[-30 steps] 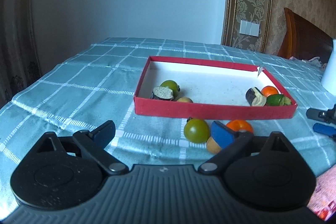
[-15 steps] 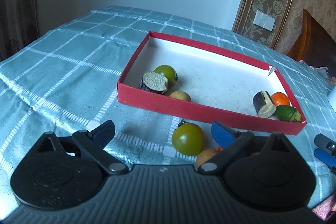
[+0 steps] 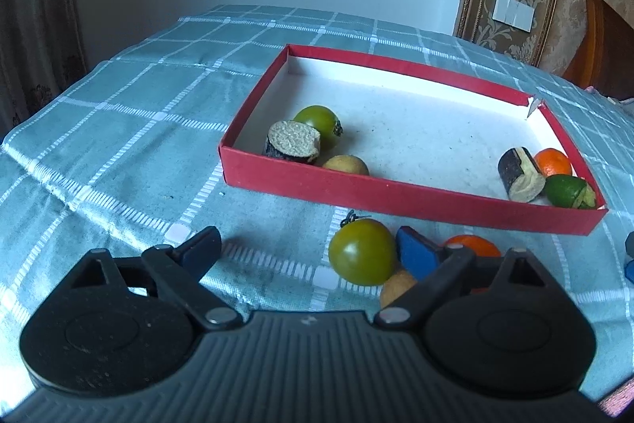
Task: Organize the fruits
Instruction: 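Lower the left gripper onto the green tomato and close it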
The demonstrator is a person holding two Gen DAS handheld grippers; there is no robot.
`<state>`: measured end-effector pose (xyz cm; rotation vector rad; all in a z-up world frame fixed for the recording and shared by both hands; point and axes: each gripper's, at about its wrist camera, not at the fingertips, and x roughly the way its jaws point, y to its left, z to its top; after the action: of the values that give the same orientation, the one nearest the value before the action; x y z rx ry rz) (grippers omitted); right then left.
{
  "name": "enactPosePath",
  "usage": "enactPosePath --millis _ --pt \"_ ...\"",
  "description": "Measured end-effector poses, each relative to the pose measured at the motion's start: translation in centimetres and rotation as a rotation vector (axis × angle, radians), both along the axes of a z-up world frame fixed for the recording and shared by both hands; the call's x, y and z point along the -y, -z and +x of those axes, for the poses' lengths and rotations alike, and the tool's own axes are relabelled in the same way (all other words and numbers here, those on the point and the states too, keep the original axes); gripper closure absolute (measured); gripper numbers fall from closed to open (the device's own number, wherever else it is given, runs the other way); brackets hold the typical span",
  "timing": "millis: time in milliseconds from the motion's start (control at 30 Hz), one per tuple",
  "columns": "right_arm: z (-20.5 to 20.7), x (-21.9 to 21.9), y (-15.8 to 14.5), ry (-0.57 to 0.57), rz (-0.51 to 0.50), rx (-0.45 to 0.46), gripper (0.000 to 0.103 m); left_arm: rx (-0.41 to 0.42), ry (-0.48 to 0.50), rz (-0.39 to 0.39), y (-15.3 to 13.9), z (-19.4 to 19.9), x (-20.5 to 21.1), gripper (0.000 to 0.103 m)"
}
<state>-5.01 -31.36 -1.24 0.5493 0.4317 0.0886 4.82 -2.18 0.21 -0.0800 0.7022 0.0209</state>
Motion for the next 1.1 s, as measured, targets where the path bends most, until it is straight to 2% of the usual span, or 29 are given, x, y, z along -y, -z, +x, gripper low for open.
enactPosePath --millis 133,300,367,433,933,1100 --pt "0.0 0.0 -0.1 0.000 0.001 0.003 0.029 0.017 0.004 -0.013 0.2 -0.1 -0.2 0.015" --pt "-0.1 0.0 0.0 0.000 0.002 0.003 0.029 0.037 0.025 0.003 0.1 -0.5 0.2 0.031" --pt "-0.1 0.0 0.0 -0.001 0.002 0.003 0.029 0.043 0.037 0.000 0.1 -0.6 0.3 0.040" --pt "-0.1 0.0 0.0 0.000 0.002 0.003 0.029 0.045 0.041 -0.004 0.1 -0.7 0.1 0.043" --pt "-0.1 0.1 0.1 -0.001 0.001 0.000 0.029 0.062 0.053 -0.028 -0.1 -1.6 -2.0 0.046" --pt "-0.1 0.1 0.1 0.001 0.001 -0.001 0.029 0.061 0.046 -0.008 0.1 -1.4 -1.6 0.046"
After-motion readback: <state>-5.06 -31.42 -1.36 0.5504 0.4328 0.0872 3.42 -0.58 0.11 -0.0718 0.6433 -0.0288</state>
